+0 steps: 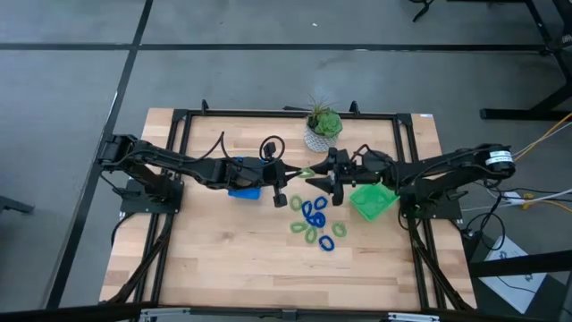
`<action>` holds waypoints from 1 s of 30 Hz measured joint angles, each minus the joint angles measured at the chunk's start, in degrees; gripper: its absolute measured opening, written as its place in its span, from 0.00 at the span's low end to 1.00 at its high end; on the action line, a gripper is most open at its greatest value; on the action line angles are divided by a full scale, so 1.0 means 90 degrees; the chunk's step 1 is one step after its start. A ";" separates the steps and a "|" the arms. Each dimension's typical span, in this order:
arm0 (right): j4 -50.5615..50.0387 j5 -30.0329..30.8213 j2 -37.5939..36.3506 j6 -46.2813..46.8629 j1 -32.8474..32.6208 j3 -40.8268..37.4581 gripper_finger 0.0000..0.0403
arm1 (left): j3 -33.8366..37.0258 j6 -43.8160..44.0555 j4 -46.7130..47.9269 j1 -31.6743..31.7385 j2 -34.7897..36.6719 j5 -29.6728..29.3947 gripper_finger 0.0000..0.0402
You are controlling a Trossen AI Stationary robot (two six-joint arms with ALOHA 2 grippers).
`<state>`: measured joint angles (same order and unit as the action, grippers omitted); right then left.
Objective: Sort items
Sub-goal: Put the green spring keychain into the green bin
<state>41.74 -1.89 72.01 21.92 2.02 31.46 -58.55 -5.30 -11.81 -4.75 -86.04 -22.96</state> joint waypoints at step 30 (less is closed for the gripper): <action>-0.0244 -0.0138 -0.0152 0.0186 0.0034 0.0000 0.07 | 0.0000 0.0180 -0.0001 -0.0002 0.0000 0.0068 0.50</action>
<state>39.55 -3.14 70.64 23.59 2.33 31.46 -58.54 -3.68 -11.82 -4.78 -86.04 -22.35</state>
